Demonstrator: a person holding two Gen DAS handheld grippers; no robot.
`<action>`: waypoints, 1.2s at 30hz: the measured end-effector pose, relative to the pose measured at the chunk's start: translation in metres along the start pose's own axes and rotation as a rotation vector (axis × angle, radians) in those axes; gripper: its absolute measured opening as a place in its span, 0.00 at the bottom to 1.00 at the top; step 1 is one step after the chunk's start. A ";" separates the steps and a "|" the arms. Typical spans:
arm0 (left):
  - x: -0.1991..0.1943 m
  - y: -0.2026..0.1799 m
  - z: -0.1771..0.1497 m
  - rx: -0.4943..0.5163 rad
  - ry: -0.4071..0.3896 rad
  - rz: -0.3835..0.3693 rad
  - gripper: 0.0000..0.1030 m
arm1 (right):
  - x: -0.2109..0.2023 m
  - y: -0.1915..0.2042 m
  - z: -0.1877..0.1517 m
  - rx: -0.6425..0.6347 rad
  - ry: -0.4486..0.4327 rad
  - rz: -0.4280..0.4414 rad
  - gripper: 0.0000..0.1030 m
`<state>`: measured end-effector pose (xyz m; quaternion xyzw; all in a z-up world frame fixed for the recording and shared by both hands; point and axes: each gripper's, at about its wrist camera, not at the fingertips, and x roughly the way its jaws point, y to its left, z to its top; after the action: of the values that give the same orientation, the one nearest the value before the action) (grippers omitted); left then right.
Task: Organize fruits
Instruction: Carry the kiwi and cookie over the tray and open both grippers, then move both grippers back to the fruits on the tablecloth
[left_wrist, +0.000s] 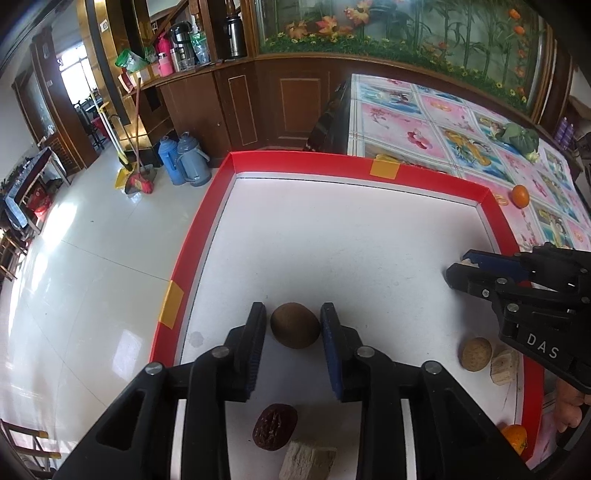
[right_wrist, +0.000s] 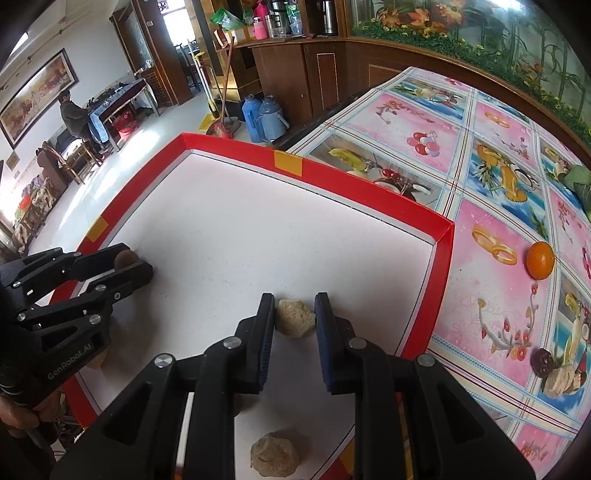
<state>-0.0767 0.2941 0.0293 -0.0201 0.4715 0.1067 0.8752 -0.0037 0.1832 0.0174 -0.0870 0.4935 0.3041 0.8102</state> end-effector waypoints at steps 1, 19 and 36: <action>-0.002 -0.001 -0.001 0.003 0.000 -0.001 0.40 | -0.001 -0.001 0.000 0.001 0.005 0.002 0.24; -0.045 -0.090 0.009 0.134 -0.063 -0.065 0.68 | -0.108 -0.144 -0.056 0.247 -0.248 -0.005 0.41; -0.041 -0.226 0.013 0.334 -0.036 -0.169 0.69 | -0.130 -0.266 -0.129 0.428 -0.194 -0.156 0.41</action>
<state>-0.0416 0.0682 0.0552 0.0879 0.4635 -0.0469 0.8805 0.0110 -0.1396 0.0213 0.0784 0.4585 0.1361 0.8747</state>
